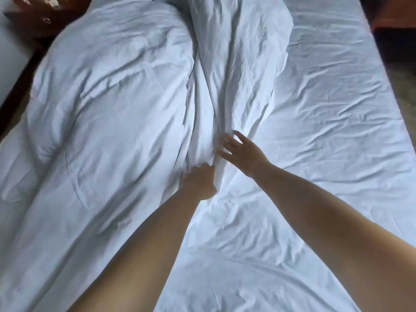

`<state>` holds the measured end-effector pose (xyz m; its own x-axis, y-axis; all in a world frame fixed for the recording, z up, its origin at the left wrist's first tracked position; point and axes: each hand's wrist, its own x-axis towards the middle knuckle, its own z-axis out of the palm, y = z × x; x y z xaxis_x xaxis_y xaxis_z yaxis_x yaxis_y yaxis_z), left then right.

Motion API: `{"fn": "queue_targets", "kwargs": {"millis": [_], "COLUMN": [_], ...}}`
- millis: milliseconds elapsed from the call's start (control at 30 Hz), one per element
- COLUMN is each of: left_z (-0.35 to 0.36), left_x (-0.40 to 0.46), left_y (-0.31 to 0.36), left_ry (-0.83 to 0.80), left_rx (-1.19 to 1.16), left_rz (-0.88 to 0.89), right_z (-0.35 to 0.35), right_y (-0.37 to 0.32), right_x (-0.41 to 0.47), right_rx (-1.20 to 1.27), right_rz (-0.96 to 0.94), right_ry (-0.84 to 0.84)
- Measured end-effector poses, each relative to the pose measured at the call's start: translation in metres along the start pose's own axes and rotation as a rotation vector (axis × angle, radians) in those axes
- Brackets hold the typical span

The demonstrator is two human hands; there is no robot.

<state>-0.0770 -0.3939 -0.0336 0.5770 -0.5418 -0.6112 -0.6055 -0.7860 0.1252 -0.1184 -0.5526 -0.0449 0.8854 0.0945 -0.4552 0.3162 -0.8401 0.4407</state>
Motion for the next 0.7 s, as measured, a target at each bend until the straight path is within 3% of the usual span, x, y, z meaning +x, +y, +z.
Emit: {"fn": "queue_targets", "kwargs": {"millis": [67, 167, 233, 433, 567, 633, 700], "left_z": [0.004, 0.006, 0.007, 0.014, 0.014, 0.010, 0.001], "left_x": [0.009, 0.017, 0.021, 0.020, 0.005, -0.003, -0.015], "left_y": [-0.002, -0.002, 0.003, 0.016, 0.029, 0.037, 0.044], "left_ry": [-0.006, 0.022, 0.073, 0.217, 0.414, 0.537, 0.556], "left_rx": [-0.006, -0.002, -0.041, -0.130, -0.198, -0.179, -0.255], "left_rz": [-0.012, -0.037, -0.050, -0.124, -0.147, -0.095, -0.095], "right_z": [0.009, 0.016, 0.011, -0.004, -0.033, -0.047, -0.054], "right_y": [0.007, 0.025, 0.034, 0.026, 0.030, 0.035, 0.037], "right_x": [0.018, 0.040, 0.049, 0.036, -0.005, -0.029, -0.052], "right_rx": [-0.095, -0.213, -0.191, 0.224, 0.460, 0.542, 0.569], "right_rz": [-0.013, 0.051, 0.118, 0.207, 0.276, 0.320, 0.309], "right_ry": [-0.002, 0.189, 0.222, 0.323, 0.419, 0.347, 0.265]}}
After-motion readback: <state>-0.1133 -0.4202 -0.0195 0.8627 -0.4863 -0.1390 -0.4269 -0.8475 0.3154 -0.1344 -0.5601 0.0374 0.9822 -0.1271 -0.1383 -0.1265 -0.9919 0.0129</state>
